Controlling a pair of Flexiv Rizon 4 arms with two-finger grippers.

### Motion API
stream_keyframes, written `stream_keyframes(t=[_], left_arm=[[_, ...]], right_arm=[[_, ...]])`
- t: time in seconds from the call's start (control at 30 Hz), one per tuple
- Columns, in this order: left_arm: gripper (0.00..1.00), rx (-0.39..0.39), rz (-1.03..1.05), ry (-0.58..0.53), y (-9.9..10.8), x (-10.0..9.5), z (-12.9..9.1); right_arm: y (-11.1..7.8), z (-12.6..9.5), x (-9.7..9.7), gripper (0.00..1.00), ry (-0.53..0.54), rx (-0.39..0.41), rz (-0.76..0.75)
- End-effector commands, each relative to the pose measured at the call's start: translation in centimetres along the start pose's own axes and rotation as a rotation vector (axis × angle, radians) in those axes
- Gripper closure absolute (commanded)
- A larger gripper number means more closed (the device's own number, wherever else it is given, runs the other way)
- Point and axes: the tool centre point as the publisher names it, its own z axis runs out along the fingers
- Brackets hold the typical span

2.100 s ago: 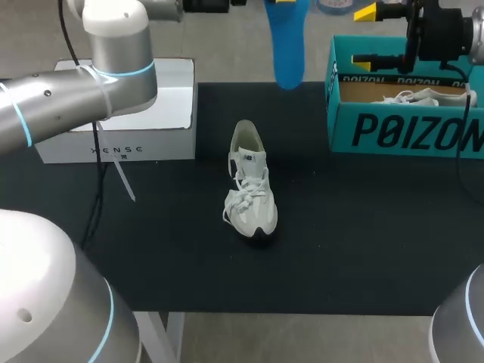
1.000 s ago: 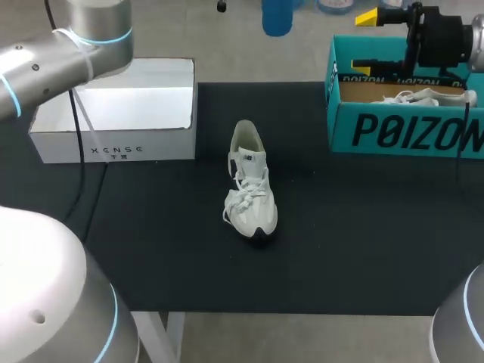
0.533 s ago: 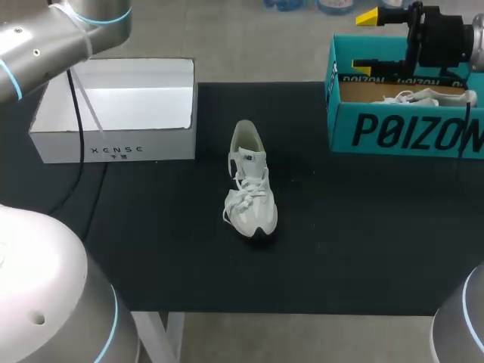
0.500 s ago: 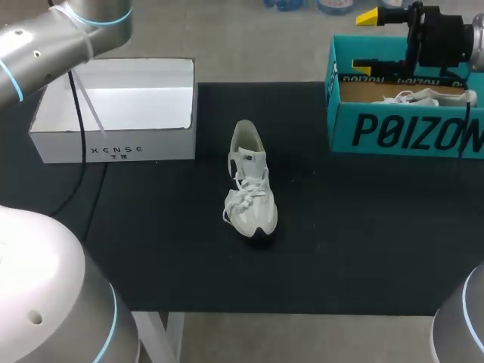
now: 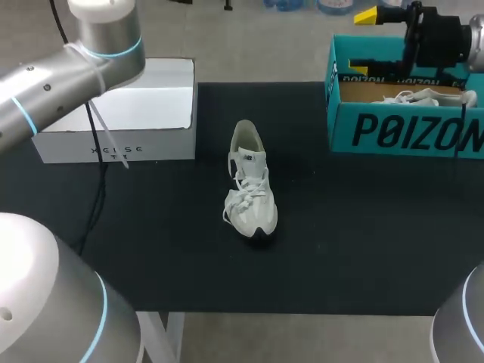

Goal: Take the shoe out of the shoebox, open the shoe tongue, remove and reinsert the insole, then place the shoe into the shoebox

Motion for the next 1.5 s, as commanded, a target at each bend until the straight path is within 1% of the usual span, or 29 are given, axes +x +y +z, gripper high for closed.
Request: stream_keyframes(t=[0.03, 0.07, 0.1, 0.17, 0.27, 0.33, 0.37, 0.4, 0.5, 0.57, 0.6, 0.7, 0.73, 0.8, 0.93, 1.07, 1.13, 1.17, 1.2, 1.23, 1.27, 1.33, 1.37, 1.4, 1.5], left_arm=[[1.0, -0.017, 0.219, 0.029, 0.4, 0.1, -0.2], [1.0, 0.014, 0.253, 0.031, 0.5, 0.2, -0.1], [1.0, -0.001, 0.29, 0.021, 0.8, 0.4, -0.2], [1.0, -0.008, 0.336, 0.062, 1.3, 0.9, -0.5], [1.0, 0.002, 0.396, 0.062, 1.8, 1.4, -0.7], [1.0, 0.011, 0.415, 0.055, 1.8, 1.5, -0.8], [1.0, 0.007, 0.474, 0.063, 1.9, 1.6, -0.8], [1.0, 0.009, 0.483, 0.066, 1.9, 1.5, -0.8], [1.0, -0.012, 0.573, 0.078, 2.0, 1.7, -0.7], [1.0, -0.038, 0.601, 0.073, 2.3, 1.9, -0.7], [1.0, -0.04, 0.613, 0.049, 2.5, 2.1, -0.6], [1.0, -0.024, 0.586, -0.013, 2.9, 2.8, -0.1], [1.0, -0.001, 0.56, -0.043, 2.9, 3.2, 0.3], [1.0, 0.02, 0.543, -0.074, 2.9, 3.7, 0.8], [1.0, 0.036, 0.53, -0.038, 3.2, 4.9, 1.8], [1.0, 0.047, 0.521, -0.003, 3.4, 5.7, 2.5], [1.0, 0.048, 0.523, -0.003, 3.6, 6.0, 2.8], [1.0, 0.05, 0.523, 0.004, 3.7, 6.1, 3.0], [1.0, 0.053, 0.529, 0.008, 3.8, 6.2, 3.2], [1.0, 0.054, 0.536, 0.016, 3.9, 6.2, 3.4], [1.0, 0.059, 0.541, 0.022, 4.0, 6.3, 3.7], [1.0, 0.064, 0.553, 0.029, 4.0, 6.4, 4.1], [1.0, 0.073, 0.562, 0.038, 4.0, 6.4, 4.2], [1.0, 0.074, 0.567, 0.041, 4.0, 6.5, 4.4], [1.0, 0.078, 0.565, 0.041, 4.0, 6.9, 4.6]], right_arm=[[0.2, 0.5, 0.2, 0.0, 0.039, 0.023, 0.004], [0.2, 0.6, 0.4, 0.0, 0.046, 0.027, 0.003], [0.1, 0.6, 0.6, 0.0, 0.049, 0.031, 0.003], [-0.1, 0.7, 0.7, 0.0, 0.051, 0.034, 0.001], [-0.2, 0.6, 0.7, 0.0, 0.054, 0.038, 0.001], [-0.2, 0.5, 0.7, 0.0, 0.055, 0.036, 0.003], [-0.3, 0.4, 0.6, 0.0, 0.057, 0.035, 0.005], [-0.3, 0.4, 0.7, 0.0, 0.058, 0.035, 0.005], [-0.4, 0.5, 1.2, 0.0, 0.069, 0.038, 0.003], [-0.5, 0.6, 1.7, 0.0, 0.074, 0.042, -0.005], [-0.5, 0.7, 2.1, 0.0, 0.076, 0.046, -0.011], [-0.6, 1.0, 2.7, 0.0, 0.081, 0.053, -0.025], [-0.5, 1.0, 2.9, 0.0, 0.082, 0.054, -0.028], [-0.5, 1.2, 3.0, 0.0, 0.084, 0.057, -0.032], [-0.4, 1.4, 3.4, 0.0, 0.087, 0.069, -0.043], [0.0, 1.9, 3.6, 0.0, 0.069, 0.083, -0.061], [0.1, 2.1, 3.7, 0.0, 0.057, 0.089, -0.068], [0.2, 2.4, 3.6, 0.04, 0.038, 0.095, -0.077], [0.3, 2.7, 3.6, 0.13, 0.028, 0.098, -0.082], [0.3, 2.9, 3.6, 0.19, 0.019, 0.105, -0.087], [0.4, 3.0, 3.6, 0.21, 0.011, 0.105, -0.091], [0.7, 3.3, 3.4, 0.33, 0.001, 0.109, -0.095], [0.9, 3.5, 3.3, 0.49, -0.001, 0.111, -0.091], [1.1, 3.6, 3.2, 0.53, -0.006, 0.116, -0.088], [1.4, 4.0, 3.0, 0.53, -0.011, 0.124, -0.082]])
